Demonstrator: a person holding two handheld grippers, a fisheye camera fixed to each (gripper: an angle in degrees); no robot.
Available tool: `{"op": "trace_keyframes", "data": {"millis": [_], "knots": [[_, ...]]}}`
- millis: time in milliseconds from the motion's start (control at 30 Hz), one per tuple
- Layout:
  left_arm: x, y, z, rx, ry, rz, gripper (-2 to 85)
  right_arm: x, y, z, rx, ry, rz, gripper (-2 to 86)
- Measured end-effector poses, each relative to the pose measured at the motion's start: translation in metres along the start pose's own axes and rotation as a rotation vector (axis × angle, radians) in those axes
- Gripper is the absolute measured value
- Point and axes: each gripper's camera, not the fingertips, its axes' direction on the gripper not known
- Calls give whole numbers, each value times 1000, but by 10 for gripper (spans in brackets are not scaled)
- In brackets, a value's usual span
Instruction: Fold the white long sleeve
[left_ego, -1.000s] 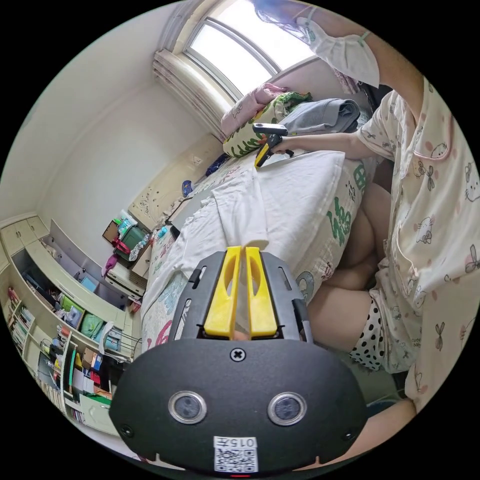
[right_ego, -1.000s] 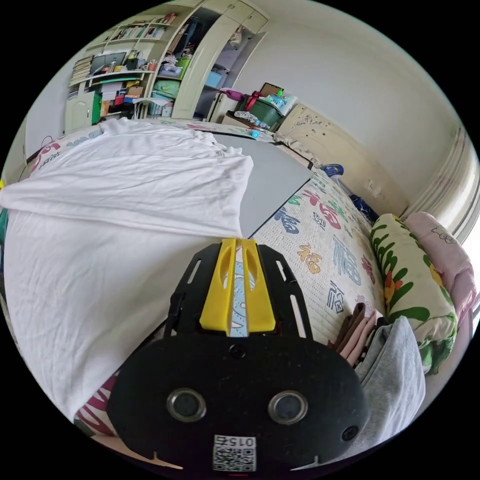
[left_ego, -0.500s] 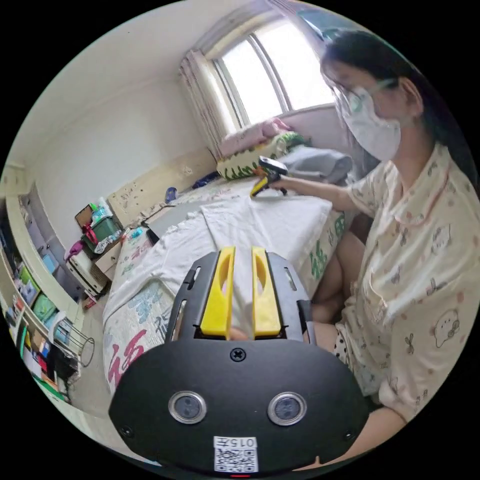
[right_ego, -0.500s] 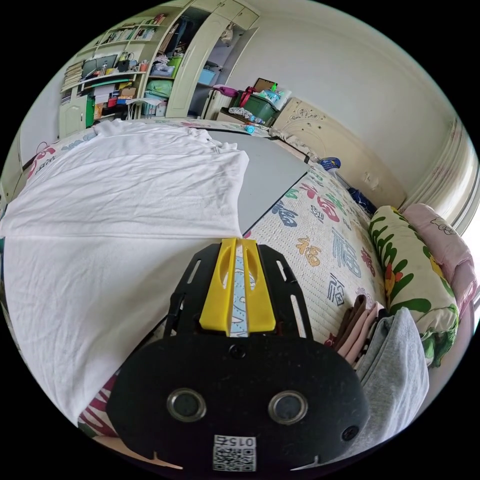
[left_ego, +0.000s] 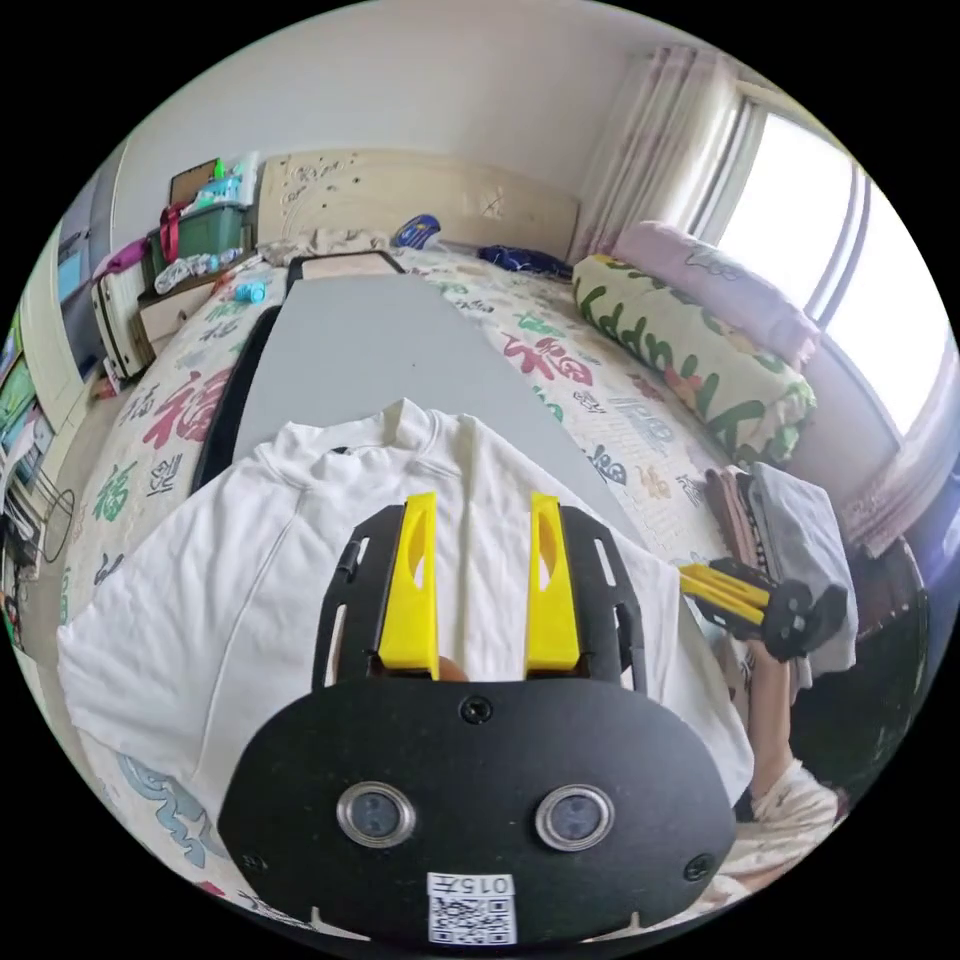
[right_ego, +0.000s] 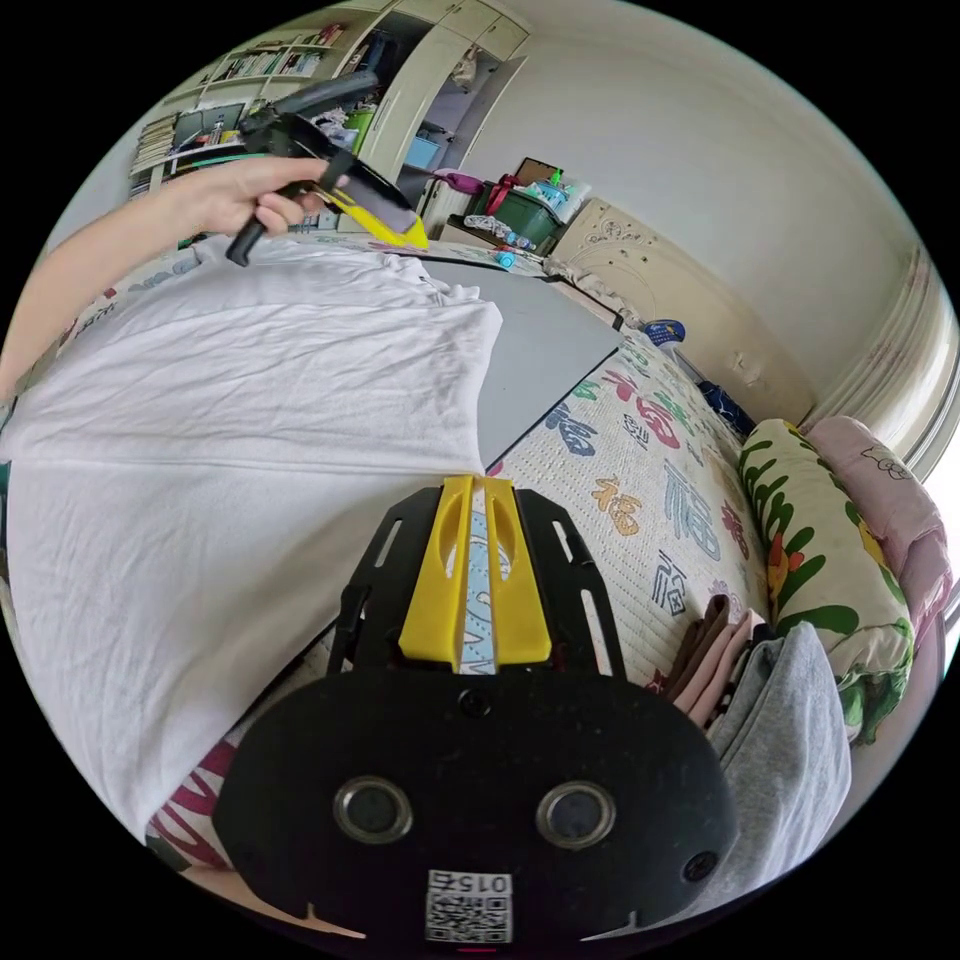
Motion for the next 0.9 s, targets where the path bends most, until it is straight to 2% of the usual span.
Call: {"op": "trace_keyframes", "data": {"millis": [133,300,533,600,667,733,800,833,900], "knots": [[9,-21,78,-18,-8,-17,121,-11,2,1,-6,-13,-2,8],[36,-21,163,-149,-218,90,61,-40,2,3,-46,36,-57,-3],[47,19,171,-114,-218,127,60,-70,10,-5,-67,66,-69,-2],[39,45,121,-49,-65,166,76,-67,17,-15,-139,55,-29,14],[35,78,67,5,-30,196,81,-66,24,-31,-171,110,14,40],[38,130,5,22,69,250,82,-73,27,-68,-90,105,35,62],[51,239,-84,67,267,388,83,-103,26,-136,99,-37,-30,65],[54,272,-106,87,292,421,84,-114,25,-153,153,-75,-62,65],[58,409,-181,176,278,503,84,-173,20,-222,337,-243,-210,65]]}}
